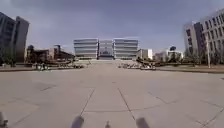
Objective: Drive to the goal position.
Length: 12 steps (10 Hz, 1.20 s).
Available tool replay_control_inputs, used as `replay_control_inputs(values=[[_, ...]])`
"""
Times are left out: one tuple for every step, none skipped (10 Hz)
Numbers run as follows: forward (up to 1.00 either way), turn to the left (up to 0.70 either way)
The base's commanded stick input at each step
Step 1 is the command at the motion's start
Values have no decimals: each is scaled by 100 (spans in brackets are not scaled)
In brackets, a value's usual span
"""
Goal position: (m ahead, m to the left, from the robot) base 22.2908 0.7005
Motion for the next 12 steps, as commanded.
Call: replay_control_inputs(values=[[99,0],[99,0],[99,0],[99,0],[99,0],[99,0],[99,0],[99,0],[99,0],[99,0],[99,0],[99,0]])
